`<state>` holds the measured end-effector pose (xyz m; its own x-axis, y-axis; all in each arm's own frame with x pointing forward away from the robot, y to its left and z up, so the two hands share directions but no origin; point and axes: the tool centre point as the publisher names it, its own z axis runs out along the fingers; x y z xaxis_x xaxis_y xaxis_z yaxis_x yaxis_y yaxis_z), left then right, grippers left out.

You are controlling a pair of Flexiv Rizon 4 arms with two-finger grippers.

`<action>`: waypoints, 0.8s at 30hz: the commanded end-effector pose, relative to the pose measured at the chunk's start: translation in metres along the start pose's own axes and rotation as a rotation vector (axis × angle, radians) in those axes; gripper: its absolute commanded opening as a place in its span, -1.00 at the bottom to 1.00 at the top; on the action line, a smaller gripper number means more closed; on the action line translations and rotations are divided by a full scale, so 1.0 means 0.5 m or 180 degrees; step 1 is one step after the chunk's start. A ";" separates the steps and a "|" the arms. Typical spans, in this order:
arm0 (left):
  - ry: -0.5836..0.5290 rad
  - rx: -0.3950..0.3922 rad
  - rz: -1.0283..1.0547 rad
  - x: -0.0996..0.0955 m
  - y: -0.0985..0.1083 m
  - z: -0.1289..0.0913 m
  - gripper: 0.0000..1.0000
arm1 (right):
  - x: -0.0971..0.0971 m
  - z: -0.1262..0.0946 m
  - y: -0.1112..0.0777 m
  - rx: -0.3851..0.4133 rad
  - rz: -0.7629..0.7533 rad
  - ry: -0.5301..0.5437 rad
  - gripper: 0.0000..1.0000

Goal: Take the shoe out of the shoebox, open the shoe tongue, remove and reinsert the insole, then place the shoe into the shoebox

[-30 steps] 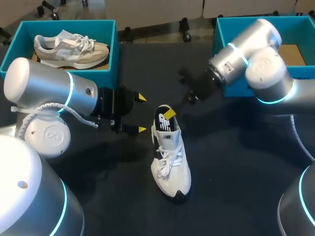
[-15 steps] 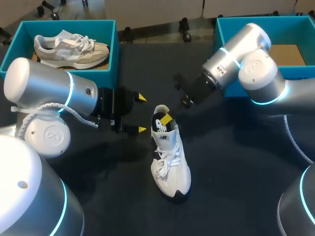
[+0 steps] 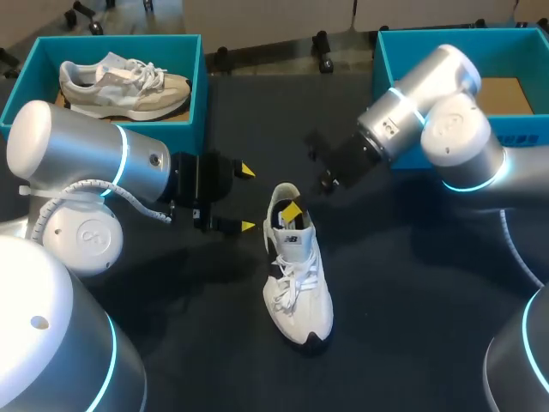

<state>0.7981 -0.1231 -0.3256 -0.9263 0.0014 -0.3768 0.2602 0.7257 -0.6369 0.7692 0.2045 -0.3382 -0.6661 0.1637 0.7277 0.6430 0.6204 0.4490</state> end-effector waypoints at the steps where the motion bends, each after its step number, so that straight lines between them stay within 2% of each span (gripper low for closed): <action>1: -0.0003 -0.0017 -0.0003 0.001 -0.002 0.002 1.00 | 0.019 -0.015 0.003 0.0022 0.0010 -0.0093 -0.28; 9: -0.0003 -0.0017 -0.0003 0.001 -0.002 0.002 1.00 | 0.049 -0.047 0.025 0.0063 0.0000 -0.0252 -0.12; 17: -0.0003 -0.0017 -0.0003 0.001 -0.002 0.002 1.00 | 0.055 -0.082 0.044 -0.0042 -0.0018 -0.0523 -0.07; 22: -0.0003 -0.0017 -0.0003 0.001 -0.002 0.002 1.00 | 0.054 -0.093 0.066 -0.0193 0.0051 -0.0628 -0.15; 23: -0.0003 -0.0017 -0.0003 0.001 -0.002 0.002 1.00 | 0.054 -0.093 0.069 -0.0242 0.0107 -0.0660 -0.18; 24: -0.0003 -0.0017 -0.0003 0.001 -0.002 0.002 1.00 | 0.056 -0.093 0.073 -0.0283 0.0148 -0.0673 -0.33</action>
<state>0.7981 -0.1231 -0.3256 -0.9263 0.0014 -0.3768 0.2602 0.7257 -0.6369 0.7985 0.1954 -0.2787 -0.6934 0.3163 0.6474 0.6875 0.5593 0.4632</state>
